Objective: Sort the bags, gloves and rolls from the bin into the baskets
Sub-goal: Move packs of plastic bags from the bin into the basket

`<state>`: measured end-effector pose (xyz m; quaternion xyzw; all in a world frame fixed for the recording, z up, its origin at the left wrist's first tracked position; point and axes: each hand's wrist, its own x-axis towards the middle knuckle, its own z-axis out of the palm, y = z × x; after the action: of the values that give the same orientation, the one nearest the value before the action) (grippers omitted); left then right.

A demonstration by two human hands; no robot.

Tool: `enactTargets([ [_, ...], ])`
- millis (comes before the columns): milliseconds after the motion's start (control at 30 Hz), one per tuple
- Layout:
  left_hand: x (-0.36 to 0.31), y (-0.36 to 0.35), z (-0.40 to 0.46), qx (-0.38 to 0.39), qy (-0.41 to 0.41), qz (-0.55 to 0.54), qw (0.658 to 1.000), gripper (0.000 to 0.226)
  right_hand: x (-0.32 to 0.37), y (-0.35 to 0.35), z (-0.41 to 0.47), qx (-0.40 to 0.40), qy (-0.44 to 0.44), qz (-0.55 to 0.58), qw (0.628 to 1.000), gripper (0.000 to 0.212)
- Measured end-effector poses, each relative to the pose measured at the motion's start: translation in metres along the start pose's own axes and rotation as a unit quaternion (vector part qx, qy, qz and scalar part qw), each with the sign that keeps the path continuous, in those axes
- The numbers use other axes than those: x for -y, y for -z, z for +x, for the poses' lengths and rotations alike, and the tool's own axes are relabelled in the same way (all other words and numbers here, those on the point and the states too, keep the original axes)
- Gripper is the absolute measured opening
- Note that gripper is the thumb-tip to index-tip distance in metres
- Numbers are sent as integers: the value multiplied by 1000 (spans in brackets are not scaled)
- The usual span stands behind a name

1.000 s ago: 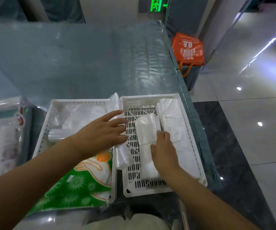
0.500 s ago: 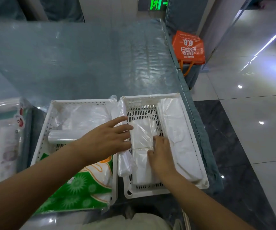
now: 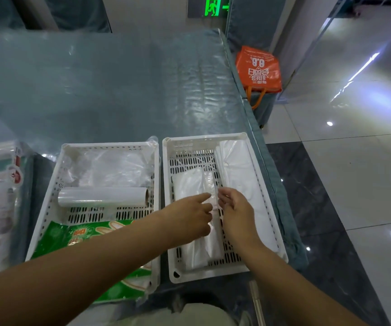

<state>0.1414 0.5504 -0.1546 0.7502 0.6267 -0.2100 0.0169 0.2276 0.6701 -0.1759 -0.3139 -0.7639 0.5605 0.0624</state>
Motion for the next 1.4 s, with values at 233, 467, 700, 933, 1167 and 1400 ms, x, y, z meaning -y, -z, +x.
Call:
enactTargets([
  [233, -7, -21, 15, 16, 63, -59, 996, 26, -2, 14, 1, -47, -2, 44, 998, 34],
  [467, 15, -39, 10, -98, 288, -258, 917, 59, -10, 10, -5, -33, 50, -45, 997, 30],
  [700, 40, -61, 23, 9, 359, -297, 884, 104, -18, -13, -7, 114, 134, -346, 922, 13],
  [933, 47, -56, 25, 20, 352, -319, 880, 113, -11, 0, -7, 94, 174, -332, 922, 30],
  [1167, 32, -53, 50, 2, 307, -310, 900, 83, -14, 21, 12, 14, 181, -432, 883, 41],
  [1400, 30, -51, 36, -29, 302, -310, 901, 72, -13, 21, 19, -12, 209, -416, 885, 33],
])
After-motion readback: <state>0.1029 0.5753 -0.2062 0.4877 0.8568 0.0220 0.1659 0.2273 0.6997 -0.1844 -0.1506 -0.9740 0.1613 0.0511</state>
